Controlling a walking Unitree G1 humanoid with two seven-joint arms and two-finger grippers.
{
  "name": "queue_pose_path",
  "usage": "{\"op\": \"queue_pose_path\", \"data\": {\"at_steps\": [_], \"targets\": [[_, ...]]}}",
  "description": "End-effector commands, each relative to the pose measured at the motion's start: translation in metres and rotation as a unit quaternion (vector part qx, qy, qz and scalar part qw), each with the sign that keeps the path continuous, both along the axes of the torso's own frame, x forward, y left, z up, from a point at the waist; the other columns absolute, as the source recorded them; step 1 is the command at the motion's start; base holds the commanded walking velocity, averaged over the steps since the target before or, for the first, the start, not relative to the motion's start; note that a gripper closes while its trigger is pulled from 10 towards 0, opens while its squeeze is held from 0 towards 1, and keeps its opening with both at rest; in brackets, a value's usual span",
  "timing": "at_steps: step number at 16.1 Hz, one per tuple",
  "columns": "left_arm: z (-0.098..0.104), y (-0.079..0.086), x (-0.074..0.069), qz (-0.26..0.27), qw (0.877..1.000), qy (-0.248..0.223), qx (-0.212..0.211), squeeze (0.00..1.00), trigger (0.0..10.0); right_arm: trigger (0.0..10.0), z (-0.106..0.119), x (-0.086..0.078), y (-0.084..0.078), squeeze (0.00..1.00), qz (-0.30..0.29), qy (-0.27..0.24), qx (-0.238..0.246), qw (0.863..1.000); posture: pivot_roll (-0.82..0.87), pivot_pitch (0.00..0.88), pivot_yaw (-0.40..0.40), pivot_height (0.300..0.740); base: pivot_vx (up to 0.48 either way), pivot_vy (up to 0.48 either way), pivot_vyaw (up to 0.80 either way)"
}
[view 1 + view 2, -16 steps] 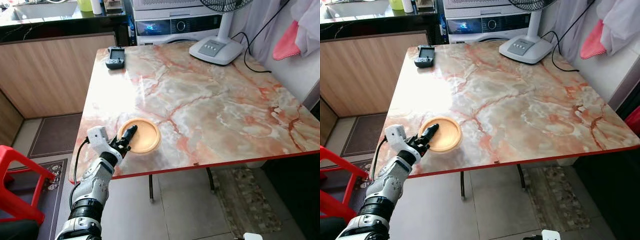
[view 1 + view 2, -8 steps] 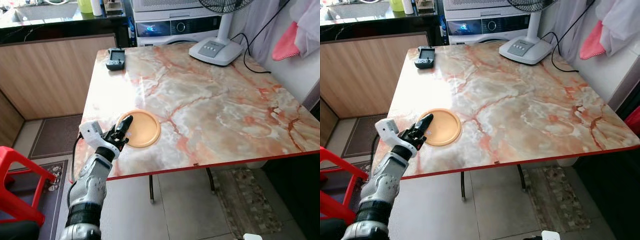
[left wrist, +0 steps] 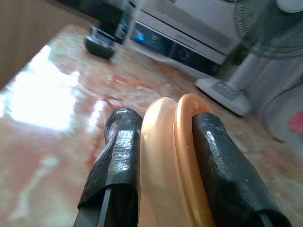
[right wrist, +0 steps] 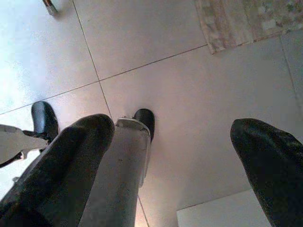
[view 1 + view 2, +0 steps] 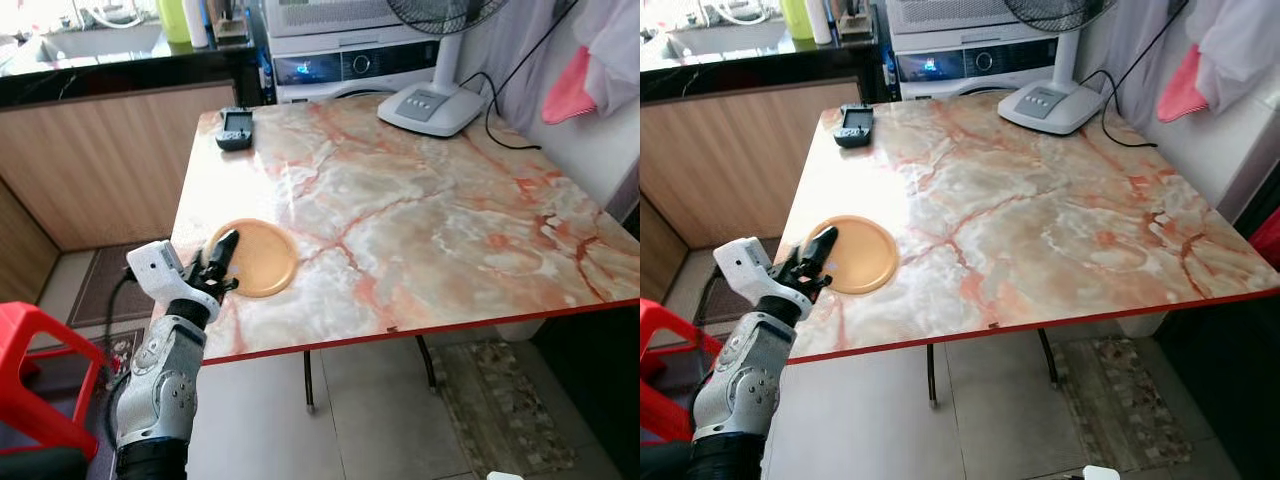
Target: Restocking fridge
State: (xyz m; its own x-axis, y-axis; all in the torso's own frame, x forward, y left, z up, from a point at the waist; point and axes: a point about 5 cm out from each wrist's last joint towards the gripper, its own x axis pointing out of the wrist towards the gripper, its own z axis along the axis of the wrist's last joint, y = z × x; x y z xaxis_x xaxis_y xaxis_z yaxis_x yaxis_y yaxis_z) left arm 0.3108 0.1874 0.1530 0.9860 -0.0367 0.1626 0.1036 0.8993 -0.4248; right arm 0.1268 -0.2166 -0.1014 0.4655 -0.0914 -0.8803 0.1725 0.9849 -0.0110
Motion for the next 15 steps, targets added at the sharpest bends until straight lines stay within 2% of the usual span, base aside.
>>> {"op": "queue_pose_path", "data": {"at_steps": [1, 2, 4, 12, 15], "targets": [[0.014, 0.004, -0.001, 0.022, 0.999, -0.023, 0.035, 0.0, 10.0, 10.0, -0.002, -0.004, 0.002, 0.0, -0.012, 0.004, 0.006, 1.0, 0.05, 0.0, 0.046, 0.74, 0.0, 0.0, 0.0], [0.021, 0.005, -0.002, 0.028, 0.995, -0.035, 0.088, 0.0, 10.0, 10.0, -0.002, -0.004, 0.003, 0.0, -0.012, 0.004, 0.007, 1.0, 0.05, 0.0, 0.05, 0.74, 0.0, 0.0, 0.0], [0.023, 0.006, -0.003, 0.034, 0.993, -0.039, 0.11, 0.0, 10.0, 10.0, -0.002, -0.004, 0.004, 0.0, -0.014, 0.004, 0.009, 1.0, 0.05, 0.0, 0.052, 0.74, 0.0, 0.0, 0.0], [0.018, -0.004, -0.001, 0.037, 0.993, -0.021, 0.113, 0.0, 10.0, 10.0, -0.001, -0.003, 0.003, 0.0, -0.02, 0.002, 0.01, 1.0, 0.06, 0.017, 0.047, 0.74, 0.0, 0.0, 0.0], [0.016, -0.003, -0.001, 0.045, 0.993, -0.015, 0.107, 0.0, 10.0, 10.0, -0.001, -0.002, 0.002, 0.0, -0.021, 0.001, 0.01, 1.0, 0.06, 0.025, 0.043, 0.74, 0.0, 0.105, 0.0]]}}
